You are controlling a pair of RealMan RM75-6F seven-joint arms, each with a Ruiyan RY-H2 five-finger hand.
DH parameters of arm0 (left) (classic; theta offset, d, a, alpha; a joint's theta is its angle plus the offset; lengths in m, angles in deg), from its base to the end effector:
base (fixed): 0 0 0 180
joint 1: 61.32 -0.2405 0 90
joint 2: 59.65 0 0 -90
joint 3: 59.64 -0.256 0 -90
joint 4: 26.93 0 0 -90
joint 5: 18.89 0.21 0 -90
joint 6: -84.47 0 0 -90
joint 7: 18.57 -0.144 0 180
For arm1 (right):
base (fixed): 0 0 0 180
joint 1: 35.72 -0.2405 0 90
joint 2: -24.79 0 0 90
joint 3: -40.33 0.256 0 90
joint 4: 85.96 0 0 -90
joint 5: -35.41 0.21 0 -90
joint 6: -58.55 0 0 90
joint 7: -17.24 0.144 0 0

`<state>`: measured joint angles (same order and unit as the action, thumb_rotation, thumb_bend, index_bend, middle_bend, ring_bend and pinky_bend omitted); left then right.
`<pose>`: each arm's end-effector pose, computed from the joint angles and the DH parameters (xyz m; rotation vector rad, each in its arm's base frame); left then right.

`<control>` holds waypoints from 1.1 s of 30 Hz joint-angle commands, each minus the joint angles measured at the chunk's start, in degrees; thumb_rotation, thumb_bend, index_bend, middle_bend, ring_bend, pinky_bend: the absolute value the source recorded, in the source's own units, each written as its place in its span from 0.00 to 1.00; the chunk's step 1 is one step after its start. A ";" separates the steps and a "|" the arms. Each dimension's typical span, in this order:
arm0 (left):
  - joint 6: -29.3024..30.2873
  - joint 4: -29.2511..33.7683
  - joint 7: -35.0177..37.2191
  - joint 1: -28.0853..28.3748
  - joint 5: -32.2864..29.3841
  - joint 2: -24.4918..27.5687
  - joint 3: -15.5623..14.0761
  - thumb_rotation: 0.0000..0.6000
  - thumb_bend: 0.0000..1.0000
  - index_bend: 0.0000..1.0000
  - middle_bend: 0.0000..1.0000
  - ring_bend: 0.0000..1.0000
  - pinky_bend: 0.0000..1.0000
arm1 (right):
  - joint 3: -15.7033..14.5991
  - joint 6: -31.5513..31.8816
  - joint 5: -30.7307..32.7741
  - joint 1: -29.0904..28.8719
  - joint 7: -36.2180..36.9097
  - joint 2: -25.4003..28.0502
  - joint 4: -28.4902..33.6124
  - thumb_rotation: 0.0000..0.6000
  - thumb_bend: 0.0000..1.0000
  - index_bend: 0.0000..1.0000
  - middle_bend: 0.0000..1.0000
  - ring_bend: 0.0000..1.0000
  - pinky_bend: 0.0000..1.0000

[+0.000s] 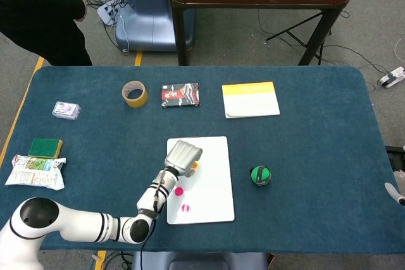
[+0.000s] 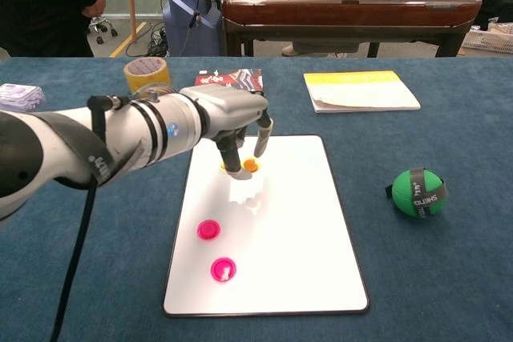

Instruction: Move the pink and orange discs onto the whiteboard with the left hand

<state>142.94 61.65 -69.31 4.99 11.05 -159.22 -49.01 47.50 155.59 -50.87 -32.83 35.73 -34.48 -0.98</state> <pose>-0.0257 0.3381 -0.0836 -2.0764 -0.7843 -0.6867 -0.3380 -0.1485 0.2372 1.1538 -0.8102 1.0875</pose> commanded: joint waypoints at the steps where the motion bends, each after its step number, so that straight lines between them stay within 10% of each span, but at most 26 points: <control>1: 0.14 -0.23 -0.21 0.02 -0.12 0.11 -0.30 1.00 0.28 0.60 1.00 0.98 1.00 | 0.01 -0.11 -0.03 -0.04 -0.08 0.00 0.02 1.00 0.13 0.20 0.26 0.27 0.40; 22: 0.86 0.40 -0.77 0.17 -0.71 -0.11 -1.26 1.00 0.28 0.56 1.00 0.98 1.00 | 0.08 -0.35 -0.18 -0.07 -0.68 -0.05 0.33 1.00 0.13 0.20 0.26 0.27 0.40; 33: 1.97 0.96 -1.43 -0.11 -1.40 0.33 -1.59 1.00 0.28 0.38 1.00 0.98 1.00 | 0.07 -0.71 -0.28 -0.26 -1.08 -0.05 0.47 1.00 0.13 0.20 0.26 0.27 0.40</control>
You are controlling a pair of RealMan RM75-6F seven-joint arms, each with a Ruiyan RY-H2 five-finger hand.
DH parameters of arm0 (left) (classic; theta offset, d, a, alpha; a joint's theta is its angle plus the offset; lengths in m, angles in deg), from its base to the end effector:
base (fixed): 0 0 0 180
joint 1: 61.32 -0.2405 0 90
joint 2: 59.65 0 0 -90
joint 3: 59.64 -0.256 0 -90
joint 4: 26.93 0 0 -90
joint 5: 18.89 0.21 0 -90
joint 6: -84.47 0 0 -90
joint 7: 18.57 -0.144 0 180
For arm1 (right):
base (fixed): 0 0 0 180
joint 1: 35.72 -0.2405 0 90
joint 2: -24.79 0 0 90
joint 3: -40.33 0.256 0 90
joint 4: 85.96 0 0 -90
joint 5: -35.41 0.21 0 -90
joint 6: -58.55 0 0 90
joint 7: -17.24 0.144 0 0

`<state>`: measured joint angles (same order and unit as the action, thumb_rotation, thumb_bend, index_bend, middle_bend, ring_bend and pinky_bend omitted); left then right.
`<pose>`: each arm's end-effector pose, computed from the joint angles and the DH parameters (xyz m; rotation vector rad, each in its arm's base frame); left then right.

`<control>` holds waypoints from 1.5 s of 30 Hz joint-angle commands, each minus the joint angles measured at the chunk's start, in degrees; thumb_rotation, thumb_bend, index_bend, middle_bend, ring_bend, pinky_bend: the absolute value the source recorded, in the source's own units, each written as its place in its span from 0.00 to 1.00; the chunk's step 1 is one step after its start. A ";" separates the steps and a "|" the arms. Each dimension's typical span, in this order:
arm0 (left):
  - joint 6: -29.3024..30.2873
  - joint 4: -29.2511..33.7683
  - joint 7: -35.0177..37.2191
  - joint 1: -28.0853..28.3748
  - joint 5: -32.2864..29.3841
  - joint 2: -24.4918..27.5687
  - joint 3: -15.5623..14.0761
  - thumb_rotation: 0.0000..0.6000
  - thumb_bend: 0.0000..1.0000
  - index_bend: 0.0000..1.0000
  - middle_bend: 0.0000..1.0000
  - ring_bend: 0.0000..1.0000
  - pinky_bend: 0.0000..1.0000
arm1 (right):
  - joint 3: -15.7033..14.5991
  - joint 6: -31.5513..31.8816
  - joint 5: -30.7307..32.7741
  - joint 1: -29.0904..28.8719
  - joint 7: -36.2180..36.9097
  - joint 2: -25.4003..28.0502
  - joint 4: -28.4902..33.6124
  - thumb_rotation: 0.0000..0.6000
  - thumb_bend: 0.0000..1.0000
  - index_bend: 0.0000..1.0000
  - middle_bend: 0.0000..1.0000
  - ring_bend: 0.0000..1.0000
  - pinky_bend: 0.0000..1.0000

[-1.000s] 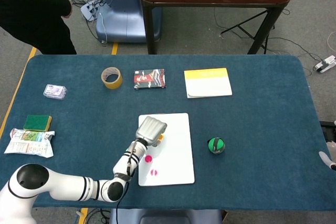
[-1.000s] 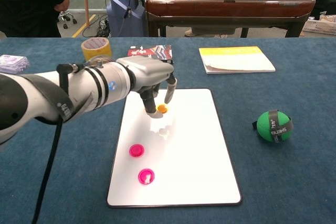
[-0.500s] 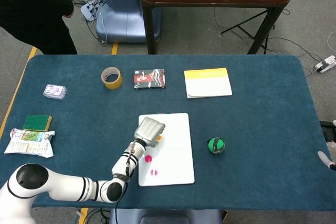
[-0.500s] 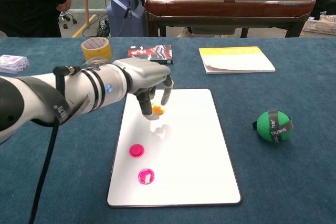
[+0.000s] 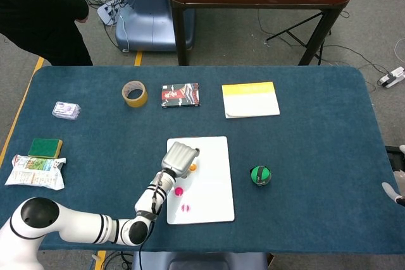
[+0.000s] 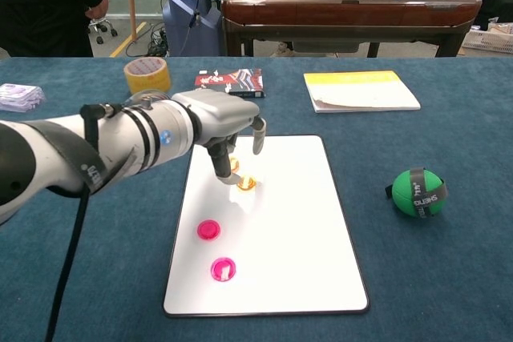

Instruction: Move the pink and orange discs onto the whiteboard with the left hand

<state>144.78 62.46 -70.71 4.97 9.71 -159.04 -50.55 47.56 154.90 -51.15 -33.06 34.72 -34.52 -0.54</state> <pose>-0.0341 0.3348 -0.0833 -2.0689 -0.7676 -0.6417 -0.3366 -0.1505 0.2344 1.1660 -0.8119 1.0775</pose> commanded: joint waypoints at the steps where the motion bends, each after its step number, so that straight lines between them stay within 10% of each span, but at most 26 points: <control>1: 0.34 0.38 -0.07 -0.21 -0.06 0.32 -0.13 1.00 0.28 0.38 1.00 0.98 1.00 | 0.00 -0.08 -0.01 -0.05 -0.17 -0.01 0.08 1.00 0.13 0.20 0.26 0.27 0.40; 22: 14.01 22.35 0.08 -10.37 5.11 16.91 -7.81 1.00 0.28 0.35 0.96 0.91 1.00 | -0.62 -2.56 -0.71 -1.63 -6.42 -0.69 2.23 1.00 0.13 0.20 0.26 0.27 0.40; 35: 23.31 24.47 8.99 -24.22 22.01 27.44 -18.26 1.00 0.28 0.33 0.47 0.51 0.84 | -0.71 -5.06 0.09 -3.04 -11.38 -1.39 3.79 1.00 0.13 0.20 0.26 0.27 0.40; 45: 32.48 21.57 17.12 -36.00 38.37 31.35 -22.72 1.00 0.28 0.33 0.37 0.41 0.73 | -0.99 -6.22 0.23 -3.81 -15.02 -2.16 4.76 1.00 0.13 0.20 0.26 0.27 0.40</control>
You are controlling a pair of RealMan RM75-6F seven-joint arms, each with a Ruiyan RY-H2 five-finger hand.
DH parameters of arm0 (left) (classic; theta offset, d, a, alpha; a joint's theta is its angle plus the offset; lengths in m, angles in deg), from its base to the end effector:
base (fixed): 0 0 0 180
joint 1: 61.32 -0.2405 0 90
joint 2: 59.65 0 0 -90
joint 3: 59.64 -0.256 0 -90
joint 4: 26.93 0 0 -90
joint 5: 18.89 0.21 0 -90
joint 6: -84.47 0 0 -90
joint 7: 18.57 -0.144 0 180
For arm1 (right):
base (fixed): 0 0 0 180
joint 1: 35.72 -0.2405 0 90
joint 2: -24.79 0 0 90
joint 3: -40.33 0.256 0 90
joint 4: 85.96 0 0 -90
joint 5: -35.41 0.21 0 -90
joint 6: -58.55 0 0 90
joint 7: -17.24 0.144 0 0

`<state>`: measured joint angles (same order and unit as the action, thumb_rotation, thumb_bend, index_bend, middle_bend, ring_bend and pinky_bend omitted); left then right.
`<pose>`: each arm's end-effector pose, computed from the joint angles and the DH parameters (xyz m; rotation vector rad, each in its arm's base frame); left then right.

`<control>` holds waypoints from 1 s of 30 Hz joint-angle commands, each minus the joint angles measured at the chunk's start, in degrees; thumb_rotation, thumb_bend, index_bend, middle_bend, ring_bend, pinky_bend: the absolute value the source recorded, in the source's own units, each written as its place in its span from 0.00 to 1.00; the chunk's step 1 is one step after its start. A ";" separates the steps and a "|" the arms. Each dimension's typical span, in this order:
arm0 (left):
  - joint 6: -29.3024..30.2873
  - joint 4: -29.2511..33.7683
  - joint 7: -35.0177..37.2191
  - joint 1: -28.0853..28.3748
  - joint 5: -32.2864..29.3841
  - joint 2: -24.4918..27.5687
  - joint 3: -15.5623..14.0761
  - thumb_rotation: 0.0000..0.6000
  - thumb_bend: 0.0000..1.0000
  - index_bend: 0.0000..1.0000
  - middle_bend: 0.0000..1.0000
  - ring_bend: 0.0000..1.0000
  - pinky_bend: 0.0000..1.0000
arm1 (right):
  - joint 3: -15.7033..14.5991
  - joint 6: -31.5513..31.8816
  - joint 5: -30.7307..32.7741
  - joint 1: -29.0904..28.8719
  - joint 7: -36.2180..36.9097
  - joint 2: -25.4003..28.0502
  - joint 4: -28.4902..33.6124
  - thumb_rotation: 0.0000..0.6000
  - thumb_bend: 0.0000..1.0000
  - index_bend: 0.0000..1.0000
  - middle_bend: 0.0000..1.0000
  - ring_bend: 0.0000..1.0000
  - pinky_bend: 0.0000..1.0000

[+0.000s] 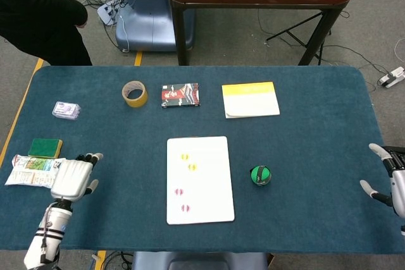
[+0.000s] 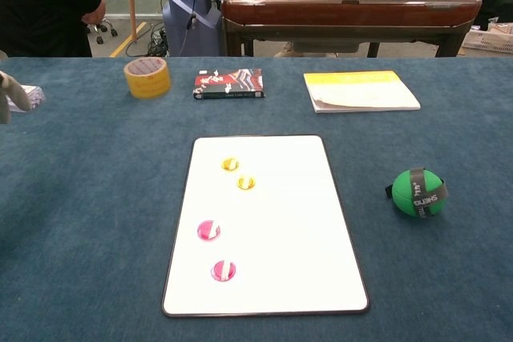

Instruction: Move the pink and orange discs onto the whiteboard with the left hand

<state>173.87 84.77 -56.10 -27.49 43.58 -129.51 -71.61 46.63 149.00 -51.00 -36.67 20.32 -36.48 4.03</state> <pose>-0.2123 0.2375 0.0951 -1.6595 -0.7156 -0.6265 -0.3218 -0.1711 0.1997 1.2809 -0.7923 0.9321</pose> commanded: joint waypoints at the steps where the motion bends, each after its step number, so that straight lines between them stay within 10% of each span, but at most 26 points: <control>1: 4.13 -0.71 2.76 -4.44 5.51 2.13 -1.84 1.00 0.28 0.33 0.37 0.41 0.73 | -0.09 -0.44 0.10 -0.28 -0.92 -0.27 0.27 1.00 0.13 0.20 0.26 0.27 0.40; 30: 6.05 -8.77 8.29 -21.40 15.15 2.94 1.71 1.00 0.28 0.35 0.38 0.41 0.71 | -0.58 -3.51 0.93 -2.19 -5.99 -1.59 0.86 1.00 0.13 0.20 0.26 0.27 0.40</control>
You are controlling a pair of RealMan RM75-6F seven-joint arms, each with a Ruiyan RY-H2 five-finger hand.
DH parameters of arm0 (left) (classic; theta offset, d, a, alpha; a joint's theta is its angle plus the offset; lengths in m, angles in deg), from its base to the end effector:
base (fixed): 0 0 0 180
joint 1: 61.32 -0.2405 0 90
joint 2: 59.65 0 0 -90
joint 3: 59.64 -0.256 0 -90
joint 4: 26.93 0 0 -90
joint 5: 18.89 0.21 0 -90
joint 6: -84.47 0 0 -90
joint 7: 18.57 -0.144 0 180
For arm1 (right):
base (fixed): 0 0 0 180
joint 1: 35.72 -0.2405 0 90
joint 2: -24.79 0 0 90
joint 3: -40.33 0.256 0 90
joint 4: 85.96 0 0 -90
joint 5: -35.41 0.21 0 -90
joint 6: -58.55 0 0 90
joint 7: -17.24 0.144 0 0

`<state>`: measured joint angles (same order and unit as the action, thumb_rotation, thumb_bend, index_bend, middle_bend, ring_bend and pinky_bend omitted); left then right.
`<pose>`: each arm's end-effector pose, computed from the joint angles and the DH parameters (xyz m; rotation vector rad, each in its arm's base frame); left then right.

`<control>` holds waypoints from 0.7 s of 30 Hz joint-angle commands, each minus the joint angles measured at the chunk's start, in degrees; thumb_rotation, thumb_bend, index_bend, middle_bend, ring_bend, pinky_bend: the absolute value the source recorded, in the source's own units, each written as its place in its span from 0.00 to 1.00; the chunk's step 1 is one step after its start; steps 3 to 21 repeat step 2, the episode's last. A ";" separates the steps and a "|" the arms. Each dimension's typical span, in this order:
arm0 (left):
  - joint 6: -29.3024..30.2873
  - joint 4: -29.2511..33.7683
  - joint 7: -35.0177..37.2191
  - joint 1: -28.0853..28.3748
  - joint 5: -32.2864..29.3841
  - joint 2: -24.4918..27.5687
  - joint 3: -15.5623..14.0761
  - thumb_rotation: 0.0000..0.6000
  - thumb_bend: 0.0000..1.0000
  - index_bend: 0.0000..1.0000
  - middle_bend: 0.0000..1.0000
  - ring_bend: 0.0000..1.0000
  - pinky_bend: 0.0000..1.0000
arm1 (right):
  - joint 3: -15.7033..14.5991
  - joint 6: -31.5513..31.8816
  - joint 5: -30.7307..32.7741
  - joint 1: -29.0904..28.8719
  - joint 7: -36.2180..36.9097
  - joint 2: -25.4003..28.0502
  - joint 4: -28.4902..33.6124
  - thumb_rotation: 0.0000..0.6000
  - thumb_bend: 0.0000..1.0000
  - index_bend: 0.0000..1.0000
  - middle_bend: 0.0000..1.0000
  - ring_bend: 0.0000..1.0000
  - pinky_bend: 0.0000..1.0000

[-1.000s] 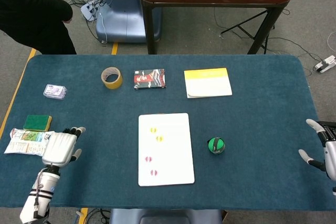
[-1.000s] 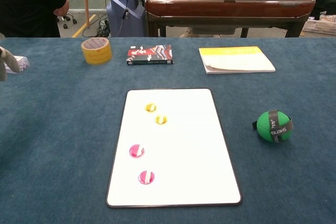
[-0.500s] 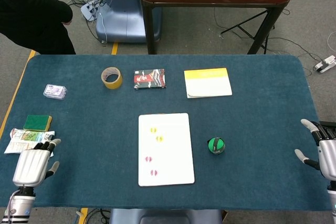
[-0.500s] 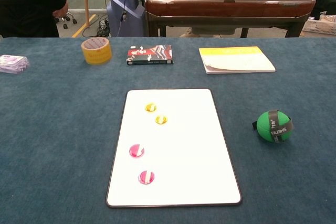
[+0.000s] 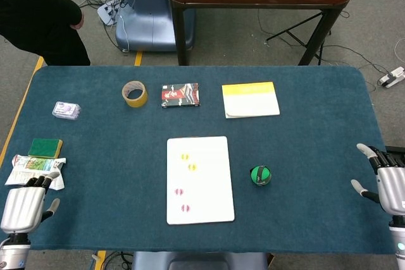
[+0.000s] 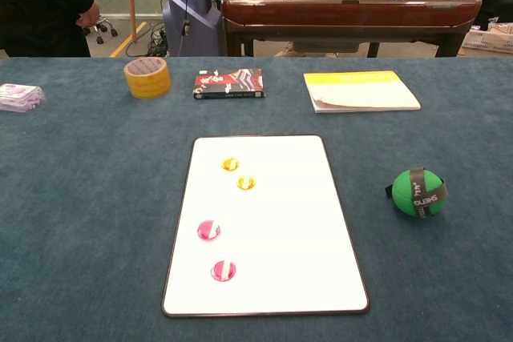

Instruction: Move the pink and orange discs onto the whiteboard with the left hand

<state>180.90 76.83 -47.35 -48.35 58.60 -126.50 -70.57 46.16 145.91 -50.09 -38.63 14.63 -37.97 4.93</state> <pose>-0.2763 0.1663 0.1338 -1.4663 -0.7173 -0.6366 -0.3179 -0.1811 0.1825 1.3341 -0.7876 0.8657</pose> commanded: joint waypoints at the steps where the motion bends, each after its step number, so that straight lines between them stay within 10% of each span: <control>1: -1.30 -1.00 -0.63 -0.65 0.27 -0.20 0.91 1.00 0.28 0.35 0.38 0.41 0.71 | -0.14 -0.71 0.10 -0.36 -0.49 -0.13 -0.06 1.00 0.13 0.20 0.26 0.27 0.40; 21: -1.52 -1.11 -0.72 -0.77 0.37 -0.34 1.22 1.00 0.28 0.35 0.38 0.41 0.71 | -0.15 -1.03 0.19 -0.52 -0.72 -0.15 -0.08 1.00 0.13 0.20 0.26 0.27 0.40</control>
